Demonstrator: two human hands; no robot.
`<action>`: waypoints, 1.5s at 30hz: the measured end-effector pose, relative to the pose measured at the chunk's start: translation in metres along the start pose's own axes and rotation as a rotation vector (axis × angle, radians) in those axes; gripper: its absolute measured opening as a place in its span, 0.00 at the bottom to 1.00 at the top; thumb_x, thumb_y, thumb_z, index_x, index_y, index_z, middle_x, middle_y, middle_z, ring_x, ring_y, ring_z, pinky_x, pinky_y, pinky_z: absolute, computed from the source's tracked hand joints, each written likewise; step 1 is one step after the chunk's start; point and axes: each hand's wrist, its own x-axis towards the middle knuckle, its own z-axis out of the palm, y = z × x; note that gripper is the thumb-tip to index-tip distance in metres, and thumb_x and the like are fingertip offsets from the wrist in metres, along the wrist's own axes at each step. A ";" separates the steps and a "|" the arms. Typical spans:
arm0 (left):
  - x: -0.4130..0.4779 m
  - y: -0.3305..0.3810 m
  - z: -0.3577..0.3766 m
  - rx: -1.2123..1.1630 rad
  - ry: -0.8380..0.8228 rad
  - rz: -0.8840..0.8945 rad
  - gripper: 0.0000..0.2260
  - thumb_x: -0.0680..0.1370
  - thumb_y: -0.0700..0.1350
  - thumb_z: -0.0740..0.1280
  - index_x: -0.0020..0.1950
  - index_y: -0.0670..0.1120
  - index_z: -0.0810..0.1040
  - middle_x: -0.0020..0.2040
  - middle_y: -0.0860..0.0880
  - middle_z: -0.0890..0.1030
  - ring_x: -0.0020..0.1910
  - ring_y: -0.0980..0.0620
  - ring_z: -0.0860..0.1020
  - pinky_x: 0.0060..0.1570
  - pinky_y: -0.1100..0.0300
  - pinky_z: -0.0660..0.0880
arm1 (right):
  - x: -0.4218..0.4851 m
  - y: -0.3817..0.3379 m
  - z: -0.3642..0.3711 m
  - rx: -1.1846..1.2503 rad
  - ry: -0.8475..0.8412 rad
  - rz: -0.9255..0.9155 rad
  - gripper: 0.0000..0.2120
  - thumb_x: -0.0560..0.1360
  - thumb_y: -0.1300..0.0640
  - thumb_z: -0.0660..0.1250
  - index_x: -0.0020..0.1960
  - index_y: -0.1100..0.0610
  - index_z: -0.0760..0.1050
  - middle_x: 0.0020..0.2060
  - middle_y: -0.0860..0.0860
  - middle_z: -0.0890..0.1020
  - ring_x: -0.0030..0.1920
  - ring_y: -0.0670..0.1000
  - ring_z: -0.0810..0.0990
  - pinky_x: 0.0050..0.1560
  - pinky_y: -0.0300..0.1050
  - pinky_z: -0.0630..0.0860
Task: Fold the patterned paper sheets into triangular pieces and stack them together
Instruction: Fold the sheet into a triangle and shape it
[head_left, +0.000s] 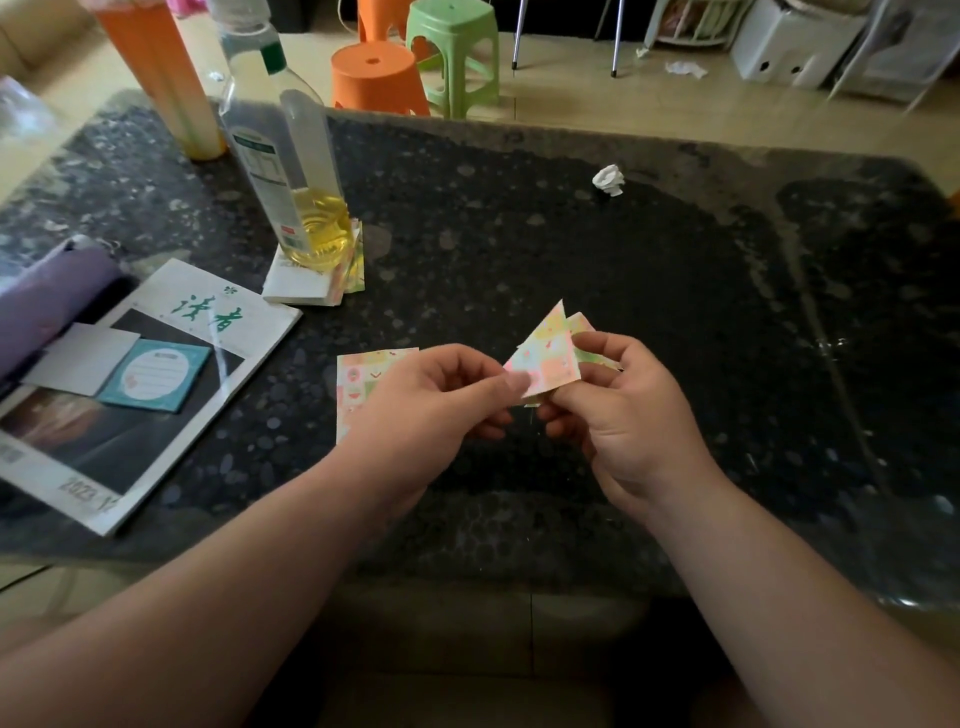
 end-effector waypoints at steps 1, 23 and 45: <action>0.000 0.000 0.001 -0.027 -0.010 -0.014 0.08 0.72 0.49 0.75 0.42 0.44 0.86 0.42 0.44 0.86 0.40 0.50 0.83 0.46 0.53 0.80 | 0.000 -0.001 -0.001 -0.016 -0.014 0.003 0.20 0.75 0.67 0.74 0.62 0.54 0.74 0.48 0.52 0.88 0.38 0.49 0.86 0.34 0.39 0.78; 0.009 0.000 -0.004 -0.155 -0.033 -0.366 0.05 0.76 0.41 0.74 0.48 0.40 0.82 0.39 0.45 0.84 0.33 0.55 0.79 0.34 0.61 0.77 | 0.004 -0.004 -0.011 -0.014 -0.266 0.273 0.12 0.74 0.71 0.72 0.56 0.62 0.80 0.44 0.58 0.88 0.39 0.52 0.87 0.37 0.42 0.84; -0.023 -0.063 -0.006 1.568 -0.115 0.391 0.13 0.79 0.49 0.63 0.60 0.53 0.82 0.57 0.52 0.73 0.55 0.49 0.69 0.56 0.52 0.71 | -0.034 0.030 0.001 -1.565 -0.584 -0.002 0.41 0.78 0.53 0.63 0.81 0.33 0.43 0.61 0.51 0.79 0.53 0.55 0.79 0.50 0.52 0.80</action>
